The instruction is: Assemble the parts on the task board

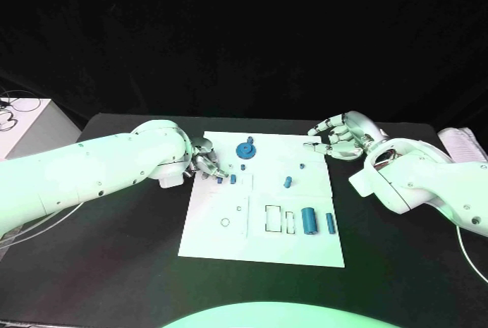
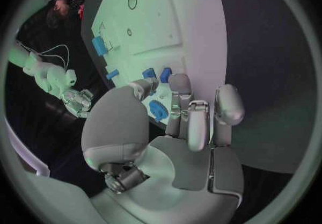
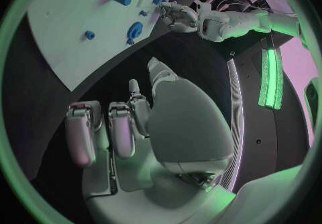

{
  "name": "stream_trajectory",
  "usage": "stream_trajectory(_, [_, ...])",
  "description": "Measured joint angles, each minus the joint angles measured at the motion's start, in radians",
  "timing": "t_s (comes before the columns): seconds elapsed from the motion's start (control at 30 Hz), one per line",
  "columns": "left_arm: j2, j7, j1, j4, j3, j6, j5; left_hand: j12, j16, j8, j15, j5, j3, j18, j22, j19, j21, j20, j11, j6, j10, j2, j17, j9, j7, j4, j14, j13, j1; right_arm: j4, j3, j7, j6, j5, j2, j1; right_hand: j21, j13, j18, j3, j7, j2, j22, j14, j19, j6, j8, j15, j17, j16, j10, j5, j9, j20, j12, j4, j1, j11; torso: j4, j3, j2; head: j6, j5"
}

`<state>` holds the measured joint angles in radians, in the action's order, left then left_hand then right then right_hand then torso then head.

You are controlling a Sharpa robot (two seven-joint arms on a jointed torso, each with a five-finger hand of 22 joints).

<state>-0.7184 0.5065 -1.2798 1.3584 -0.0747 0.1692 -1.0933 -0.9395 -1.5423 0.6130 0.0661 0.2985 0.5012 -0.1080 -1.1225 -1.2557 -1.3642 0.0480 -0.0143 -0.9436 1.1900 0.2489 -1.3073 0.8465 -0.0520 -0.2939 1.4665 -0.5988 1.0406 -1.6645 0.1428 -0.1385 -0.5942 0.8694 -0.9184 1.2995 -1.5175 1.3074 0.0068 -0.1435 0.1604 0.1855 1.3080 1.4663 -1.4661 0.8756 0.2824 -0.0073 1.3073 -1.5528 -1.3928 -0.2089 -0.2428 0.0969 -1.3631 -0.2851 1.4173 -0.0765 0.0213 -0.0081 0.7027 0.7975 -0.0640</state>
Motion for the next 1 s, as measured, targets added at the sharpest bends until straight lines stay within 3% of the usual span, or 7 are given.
stream_trajectory(0.33, [-0.017, 0.001, 0.002, 0.019, 0.023, -0.045, 0.032, 0.019, 0.019, -0.008, 0.0, -0.005, -0.054, 0.0, 0.032, 0.024, 0.018, 0.006, 0.011, 0.026, -0.04, -0.007, 0.0, 0.003, -0.011, 0.001, 0.0, 0.028, -0.017, 0.002, 0.0, 0.001, 0.0, 0.0, 0.001, -0.001, 0.0, 0.0, 0.0, 0.0, 0.0, 0.0, 0.0, 0.0, 0.0, 0.0, 0.0, 0.0, 0.0, 0.0, 0.0, 0.0, 0.0, 0.0, 0.0, 0.0, 0.0, 0.0, -0.0003, 0.0004, 0.001, -0.002, 0.002])
stream_trajectory(0.53, [-0.032, -0.008, 0.001, 0.041, 0.033, -0.101, 0.06, 0.015, 0.048, -0.028, -0.025, -0.005, -0.091, 0.0, 0.095, 0.077, 0.058, 0.022, 0.033, 0.094, -0.091, -0.021, 0.0, -0.005, -0.039, 0.001, 0.0, 0.028, -0.003, 0.003, 0.0, 0.001, 0.0, 0.0, 0.001, -0.001, 0.0, 0.0, 0.0, 0.0, 0.0, 0.0, 0.0, 0.0, 0.0, 0.0, 0.0, 0.0, 0.0, 0.0, 0.0, 0.0, 0.0, 0.0, 0.0, 0.0, 0.0, 0.0, -0.0009, 0.0014, 0.001, -0.002, 0.003])
stream_trajectory(0.6, [-0.036, -0.022, 0.001, 0.048, 0.034, -0.125, 0.071, 0.016, 0.097, -0.05, -0.052, 0.0, -0.094, -0.025, 0.208, 0.17, 0.128, 0.038, 0.058, 0.148, -0.155, -0.037, 0.016, -0.025, -0.065, 0.004, -0.032, 0.029, 0.03, 0.003, 0.0, 0.001, 0.0, 0.0, 0.001, -0.001, 0.0, 0.0, 0.0, 0.0, 0.0, 0.0, 0.0, 0.0, 0.0, 0.0, 0.0, 0.0, 0.0, 0.0, 0.0, 0.0, 0.0, 0.0, 0.0, 0.0, 0.0, 0.0, -0.0009, 0.0016, 0.001, -0.004, 0.005])
stream_trajectory(0.67, [-0.039, -0.054, 0.001, 0.056, 0.035, -0.158, 0.086, 0.031, 0.177, -0.066, -0.075, 0.004, -0.094, -0.063, 0.37, 0.307, 0.24, 0.06, 0.084, 0.2, -0.227, -0.034, 0.141, -0.048, -0.091, 0.005, -0.131, 0.042, 0.11, 0.003, 0.0, 0.001, 0.0, 0.0, 0.0, -0.001, 0.0, 0.0, 0.0, 0.0, 0.0, 0.0, 0.0, 0.0, 0.0, 0.0, 0.0, 0.0, 0.0, 0.0, 0.0, 0.0, 0.0, 0.0, 0.0, 0.0, 0.0, 0.0, -0.0006, 0.0018, 0.001, -0.005, 0.007])
stream_trajectory(0.7, [-0.039, -0.073, 0.001, 0.059, 0.035, -0.172, 0.091, 0.038, 0.204, -0.071, -0.082, 0.006, -0.08, -0.062, 0.411, 0.339, 0.272, 0.07, 0.093, 0.221, -0.258, -0.03, 0.184, -0.06, -0.102, 0.019, -0.168, 0.05, 0.168, 0.003, 0.0, 0.001, 0.0, 0.0, 0.0, -0.001, 0.0, 0.0, 0.0, 0.0, 0.0, 0.0, 0.0, 0.0, 0.0, 0.0, 0.0, 0.0, 0.0, 0.0, 0.0, 0.0, 0.0, 0.0, 0.0, 0.0, 0.0, 0.0, -0.0004, 0.0018, 0.001, -0.006, 0.007])
stream_trajectory(0.8, [-0.036, -0.156, 0.002, 0.069, 0.028, -0.227, 0.098, 0.085, 0.315, -0.093, -0.103, 0.007, -0.031, -0.062, 0.447, 0.379, 0.322, 0.089, 0.114, 0.258, -0.345, -0.016, 0.359, -0.105, -0.121, 0.047, -0.317, 0.089, 0.31, 0.004, 0.0, 0.001, 0.0, 0.0, -0.001, -0.001, 0.0, 0.0, 0.0, 0.0, 0.0, 0.0, 0.0, 0.0, 0.0, 0.0, 0.0, 0.0, 0.0, 0.0, 0.0, 0.0, 0.0, 0.0, 0.0, 0.0, 0.0, 0.0, 0.0003, 0.0016, 0.001, -0.007, 0.01])
stream_trajectory(1.0, [-0.016, -0.331, 0.021, 0.078, 0.011, -0.331, 0.046, 0.194, 0.374, -0.129, -0.124, 0.001, 0.0, -0.062, 0.459, 0.402, 0.345, 0.11, 0.136, 0.272, -0.415, 0.019, 0.487, -0.209, -0.132, 0.065, -0.431, 0.194, 0.398, 0.006, 0.0, 0.001, 0.0, 0.0, -0.001, -0.001, 0.007, 0.0, 0.0, 0.0, 0.0, 0.0, 0.0, 0.0, 0.0, 0.0, 0.0, 0.0, 0.0, 0.0, 0.004, 0.0, 0.0, 0.0, 0.006, 0.0, 0.0, 0.004, 0.001, 0.0005, 0.0, -0.009, 0.013])
